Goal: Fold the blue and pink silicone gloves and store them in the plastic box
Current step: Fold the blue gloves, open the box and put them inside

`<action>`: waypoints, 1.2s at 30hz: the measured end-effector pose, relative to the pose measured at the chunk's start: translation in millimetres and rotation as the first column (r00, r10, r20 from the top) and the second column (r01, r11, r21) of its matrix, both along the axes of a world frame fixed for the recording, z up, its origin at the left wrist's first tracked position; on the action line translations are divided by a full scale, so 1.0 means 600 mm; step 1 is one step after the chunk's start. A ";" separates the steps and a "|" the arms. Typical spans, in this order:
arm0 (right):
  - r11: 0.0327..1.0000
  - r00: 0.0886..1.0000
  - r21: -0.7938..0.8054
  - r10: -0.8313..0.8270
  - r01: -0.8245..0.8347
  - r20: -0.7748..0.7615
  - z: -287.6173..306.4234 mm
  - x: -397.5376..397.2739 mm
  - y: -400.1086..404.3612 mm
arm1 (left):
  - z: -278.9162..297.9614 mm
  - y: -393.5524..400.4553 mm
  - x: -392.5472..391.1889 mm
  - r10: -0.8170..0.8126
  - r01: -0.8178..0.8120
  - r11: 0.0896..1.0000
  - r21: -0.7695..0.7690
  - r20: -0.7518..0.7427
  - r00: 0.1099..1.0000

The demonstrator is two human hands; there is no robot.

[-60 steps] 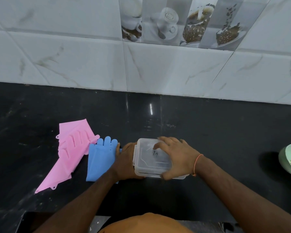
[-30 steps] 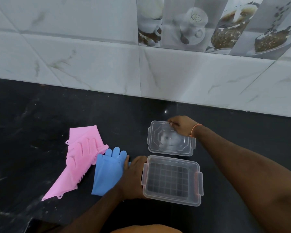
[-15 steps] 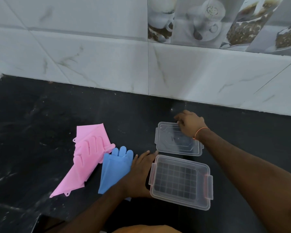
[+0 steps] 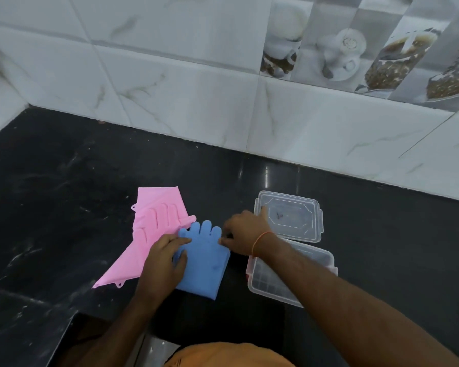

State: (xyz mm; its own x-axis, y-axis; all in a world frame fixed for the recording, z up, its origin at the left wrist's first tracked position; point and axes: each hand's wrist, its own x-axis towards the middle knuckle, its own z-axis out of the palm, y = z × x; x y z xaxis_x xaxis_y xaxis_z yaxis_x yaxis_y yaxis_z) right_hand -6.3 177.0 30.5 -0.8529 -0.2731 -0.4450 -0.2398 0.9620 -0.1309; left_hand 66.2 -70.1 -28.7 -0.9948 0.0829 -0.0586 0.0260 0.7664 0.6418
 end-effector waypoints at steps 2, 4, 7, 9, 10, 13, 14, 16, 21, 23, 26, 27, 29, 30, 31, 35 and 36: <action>0.997 0.999 0.065 0.031 -0.033 0.036 -0.010 0.013 -0.023 | -0.003 -0.011 0.019 0.055 -0.055 0.998 0.017 0.051 0.997; 0.992 0.998 0.114 0.038 -0.044 0.048 -0.015 0.023 -0.043 | -0.002 -0.019 0.030 0.096 -0.102 0.994 0.044 0.125 0.987; 0.990 0.998 0.143 -0.002 -0.007 0.058 -0.015 0.032 -0.064 | 0.001 -0.019 0.034 0.104 -0.137 0.983 0.124 0.244 0.964; 0.990 0.997 0.132 -0.053 0.047 0.047 -0.010 0.034 -0.075 | 0.004 -0.018 0.029 0.095 -0.153 0.974 0.169 0.310 0.946; 0.990 0.995 0.117 -0.089 0.084 0.036 -0.007 0.033 -0.078 | 0.004 -0.015 0.025 0.097 -0.166 0.969 0.181 0.337 0.936; 0.982 0.983 0.042 -0.183 0.184 -0.025 -0.002 0.033 -0.084 | 0.002 -0.008 0.011 0.118 -0.213 0.959 0.187 0.418 0.901; 0.982 0.981 0.028 -0.188 0.189 -0.039 -0.003 0.034 -0.084 | 0.001 -0.005 0.006 0.119 -0.219 0.958 0.183 0.443 0.888; 0.986 0.986 0.030 -0.161 0.162 -0.040 -0.011 0.036 -0.083 | -0.002 0.002 -0.007 0.095 -0.212 0.959 0.190 0.490 0.867; 0.990 0.989 0.052 -0.123 0.127 -0.081 -0.029 0.040 -0.083 | -0.002 0.007 -0.027 0.016 -0.175 0.950 0.259 0.517 0.856; 0.988 0.981 -0.008 -0.153 0.153 -0.116 -0.027 0.039 -0.078 | -0.001 0.004 -0.029 -0.028 -0.200 0.906 0.374 0.522 0.853; 0.941 0.956 -0.242 -0.270 0.237 -0.115 -0.019 0.039 -0.069 | 0.003 -0.002 -0.031 -0.051 -0.417 0.717 0.558 0.639 0.768; 0.896 0.939 -0.343 -0.331 0.284 -0.087 -0.015 0.040 -0.066 | 0.004 -0.004 -0.033 -0.078 -0.468 0.644 0.605 0.661 0.747; 0.760 0.884 -0.512 -0.467 0.400 -0.002 -0.004 0.043 -0.062 | 0.011 -0.003 -0.038 -0.127 -0.531 0.486 0.695 0.657 0.743; 0.676 0.846 -0.573 -0.531 0.463 0.058 0.003 0.044 -0.060 | 0.017 0.000 -0.041 -0.125 -0.558 0.414 0.719 0.652 0.748; 0.585 0.802 -0.616 -0.582 0.527 0.133 0.009 0.045 -0.058 | 0.024 0.006 -0.044 -0.104 -0.591 0.345 0.729 0.655 0.748; 0.190 0.594 -0.643 -0.630 0.742 0.499 0.034 0.059 -0.043 | 0.051 0.043 -0.058 -0.096 -0.653 0.050 0.756 0.654 0.750; 0.082 0.540 -0.620 -0.587 0.780 0.602 0.040 0.064 -0.038 | 0.058 0.052 -0.060 -0.126 -0.635 -0.020 0.772 0.628 0.768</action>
